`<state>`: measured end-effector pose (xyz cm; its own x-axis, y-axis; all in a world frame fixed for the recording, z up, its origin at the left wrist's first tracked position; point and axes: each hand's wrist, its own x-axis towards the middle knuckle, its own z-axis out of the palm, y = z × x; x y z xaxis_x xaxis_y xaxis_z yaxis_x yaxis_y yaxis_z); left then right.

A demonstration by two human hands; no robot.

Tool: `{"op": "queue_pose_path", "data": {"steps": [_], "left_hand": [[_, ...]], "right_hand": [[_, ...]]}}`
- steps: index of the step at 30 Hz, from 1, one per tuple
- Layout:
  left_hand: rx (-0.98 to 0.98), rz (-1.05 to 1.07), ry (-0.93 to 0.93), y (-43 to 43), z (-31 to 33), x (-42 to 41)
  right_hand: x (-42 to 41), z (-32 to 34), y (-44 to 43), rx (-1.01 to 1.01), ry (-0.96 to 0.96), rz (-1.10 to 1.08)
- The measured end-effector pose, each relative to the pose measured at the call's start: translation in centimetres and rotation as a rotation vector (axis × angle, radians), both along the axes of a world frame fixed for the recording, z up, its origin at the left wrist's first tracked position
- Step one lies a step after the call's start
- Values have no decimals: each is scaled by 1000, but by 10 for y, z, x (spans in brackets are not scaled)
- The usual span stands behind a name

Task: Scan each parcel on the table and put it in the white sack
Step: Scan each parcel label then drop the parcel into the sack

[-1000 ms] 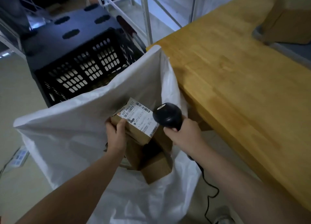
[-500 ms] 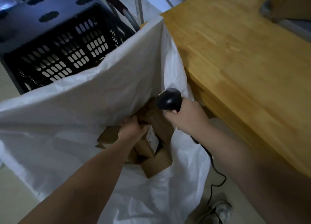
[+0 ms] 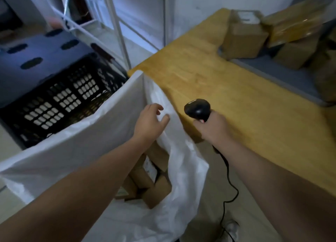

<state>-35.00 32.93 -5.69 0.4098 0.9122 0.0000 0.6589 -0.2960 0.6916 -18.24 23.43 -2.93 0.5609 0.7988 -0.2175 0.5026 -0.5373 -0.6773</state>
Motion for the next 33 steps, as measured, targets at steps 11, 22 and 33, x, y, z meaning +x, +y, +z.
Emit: {"op": "queue_pose_path", "data": {"steps": [11,22,33], "left_hand": [[-36,-299,-70,-56,85,182],[-50,-532,-10,-147,95,373],[82,-455,137,-167,111,533]], "right_hand": [[144,69,-119,132,-28,-372],[279,93,-235,271,113,-743],[411,96,-249,366,98,-717]]}}
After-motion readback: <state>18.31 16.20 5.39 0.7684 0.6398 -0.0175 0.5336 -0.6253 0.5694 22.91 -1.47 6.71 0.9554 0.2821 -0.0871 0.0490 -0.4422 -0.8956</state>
